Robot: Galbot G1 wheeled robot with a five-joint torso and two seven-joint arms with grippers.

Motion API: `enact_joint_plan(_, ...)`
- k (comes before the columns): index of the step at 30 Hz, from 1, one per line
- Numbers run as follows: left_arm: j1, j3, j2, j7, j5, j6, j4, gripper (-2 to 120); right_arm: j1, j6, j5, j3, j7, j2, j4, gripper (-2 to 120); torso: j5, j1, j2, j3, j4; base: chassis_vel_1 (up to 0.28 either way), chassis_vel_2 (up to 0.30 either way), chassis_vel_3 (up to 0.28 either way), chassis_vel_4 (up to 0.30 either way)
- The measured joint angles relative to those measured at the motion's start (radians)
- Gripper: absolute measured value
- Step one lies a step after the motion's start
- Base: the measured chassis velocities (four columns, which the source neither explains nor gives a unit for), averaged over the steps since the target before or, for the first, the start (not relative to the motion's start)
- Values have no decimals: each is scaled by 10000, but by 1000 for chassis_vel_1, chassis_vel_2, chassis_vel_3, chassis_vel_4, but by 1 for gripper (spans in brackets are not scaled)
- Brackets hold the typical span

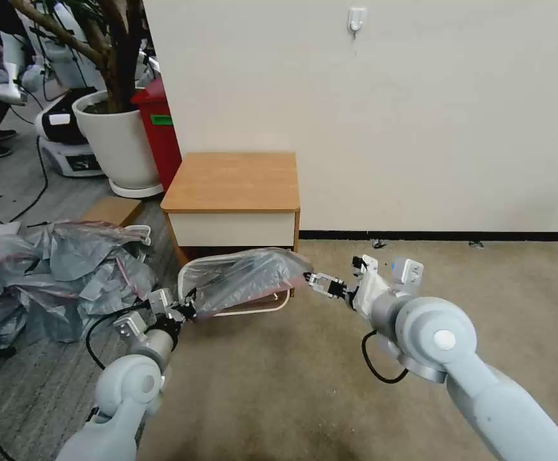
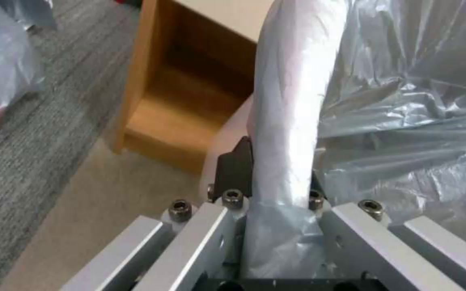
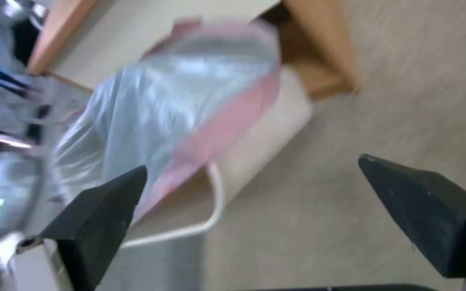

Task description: Pick up the garbage bag from the table and place it over the trash can.

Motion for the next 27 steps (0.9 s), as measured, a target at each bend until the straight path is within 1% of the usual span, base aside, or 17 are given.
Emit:
enact_joint_plan(2, -5, -24, -41, -16, -69, -1, -66, 4, -184, 51, 269, 99, 86, 487, 71, 99, 0, 0, 0, 0, -1, 0, 0, 0, 0)
enact_joint_plan(3, -5, -24, -41, -16, -69, -1, -66, 4, -184, 51, 269, 99, 86, 487, 71, 99, 0, 0, 0, 0, -1, 0, 0, 0, 0)
enact_joint_plan(4, -2, -41, -78, -32, -81, -2, -105, 4, -255, 64, 514, 201, 232, 895, 128, 99, 1, 1, 0, 0, 0, 0, 0, 0, 0)
enact_joint_plan(7, 39, -64, -184, -51, -88, -1, -172, 4, -314, 107, 969, 401, 569, 1722, 183, 98, 0, 1, 0, 0, 1, 0, 0, 0, 0)
enact_joint_plan(8, 39, -64, -184, -51, -88, -1, -172, 4, -314, 107, 969, 401, 569, 1722, 183, 98, 0, 1, 0, 0, 1, 0, 0, 0, 0)
enact_joint_plan(11, 79, -77, -304, -58, -76, -2, -209, 4, -345, 190, 1032, 397, 699, 2146, 162, 96, -1, 1, 0, 0, 1, 0, 0, 0, 0)
enact_joint_plan(16, 108, -76, -455, -61, -18, -1, -218, 4, -287, 257, 996, 329, 719, 2446, 29, 95, 0, 1, 1, 0, 1, 0, 0, 0, 0)
enact_joint_plan(27, 186, 13, -664, -67, 61, 9, -241, 4, -64, 334, 828, 243, 640, 2741, -399, 94, 1, 0, 0, 0, 0, 0, 0, 0, 0)
